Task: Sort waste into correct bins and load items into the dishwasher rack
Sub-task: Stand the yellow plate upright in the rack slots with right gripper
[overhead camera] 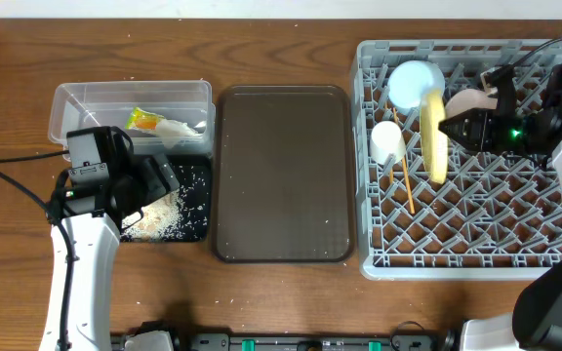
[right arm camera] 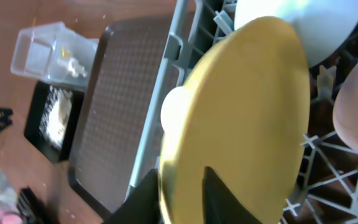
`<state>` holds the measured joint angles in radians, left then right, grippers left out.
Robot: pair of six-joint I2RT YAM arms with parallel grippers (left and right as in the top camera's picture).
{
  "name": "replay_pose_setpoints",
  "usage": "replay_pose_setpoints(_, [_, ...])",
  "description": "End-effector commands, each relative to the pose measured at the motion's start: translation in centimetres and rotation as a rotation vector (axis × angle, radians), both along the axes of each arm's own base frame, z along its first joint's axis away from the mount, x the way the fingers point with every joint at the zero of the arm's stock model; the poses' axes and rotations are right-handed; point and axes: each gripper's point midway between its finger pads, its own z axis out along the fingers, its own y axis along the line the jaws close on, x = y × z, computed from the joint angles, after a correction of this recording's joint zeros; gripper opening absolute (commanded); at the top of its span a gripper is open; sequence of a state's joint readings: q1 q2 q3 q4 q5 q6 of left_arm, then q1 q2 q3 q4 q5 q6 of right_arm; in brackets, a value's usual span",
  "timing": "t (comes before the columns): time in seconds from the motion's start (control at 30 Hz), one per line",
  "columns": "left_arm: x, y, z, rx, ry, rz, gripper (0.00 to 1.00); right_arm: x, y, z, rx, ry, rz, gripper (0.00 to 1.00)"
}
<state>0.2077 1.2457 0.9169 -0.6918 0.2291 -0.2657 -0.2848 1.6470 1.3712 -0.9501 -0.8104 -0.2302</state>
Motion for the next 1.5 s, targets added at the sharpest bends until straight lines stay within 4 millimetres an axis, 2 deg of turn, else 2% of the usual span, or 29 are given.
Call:
replay_pose_setpoints(0.0, [0.4, 0.3, 0.6, 0.007, -0.015, 0.008, 0.95, 0.0, -0.3, -0.4, 0.007, 0.009, -0.008, 0.28])
replay_pose_setpoints(0.1, [0.4, 0.3, 0.6, 0.008, -0.015, 0.008, 0.95, 0.0, -0.3, -0.4, 0.006, 0.008, -0.008, 0.33])
replay_pose_setpoints(0.4, [0.4, 0.3, 0.6, 0.008, -0.015, 0.008, 0.95, 0.4, -0.4, -0.2, 0.001, -0.013, -0.008, 0.36])
replay_pose_setpoints(0.47, [0.4, 0.3, 0.6, 0.008, -0.015, 0.008, 0.95, 0.6, -0.6, -0.2, -0.003, -0.018, -0.016, 0.43])
replay_pose_setpoints(0.63, [0.4, 0.3, 0.6, 0.008, -0.015, 0.008, 0.95, 1.3, -3.4, -2.0, -0.136, 0.066, -0.167, 0.58])
replay_pose_setpoints(0.77, [0.4, 0.3, 0.6, 0.008, -0.015, 0.008, 0.95, 1.5, -5.2, -2.8, -0.238, 0.076, -0.219, 0.62])
replay_pose_setpoints(1.07, [0.4, 0.3, 0.6, 0.008, -0.015, 0.008, 0.95, 4.3, -6.5, -1.4, -0.266, -0.042, -0.284, 0.70])
replay_pose_setpoints(1.1, [0.4, 0.3, 0.6, 0.008, -0.015, 0.008, 0.95, 4.5, -6.5, -1.3, -0.267, -0.052, -0.285, 0.73])
replay_pose_setpoints(1.13, [0.4, 0.3, 0.6, 0.008, -0.015, 0.008, 0.95, 4.6, -6.5, -1.2, -0.267, -0.054, -0.285, 0.99])
replay_pose_setpoints(1.47, [0.4, 0.3, 0.6, 0.008, -0.015, 0.008, 0.95, 4.3, -6.5, -1.4, -0.265, -0.042, -0.284, 0.99])
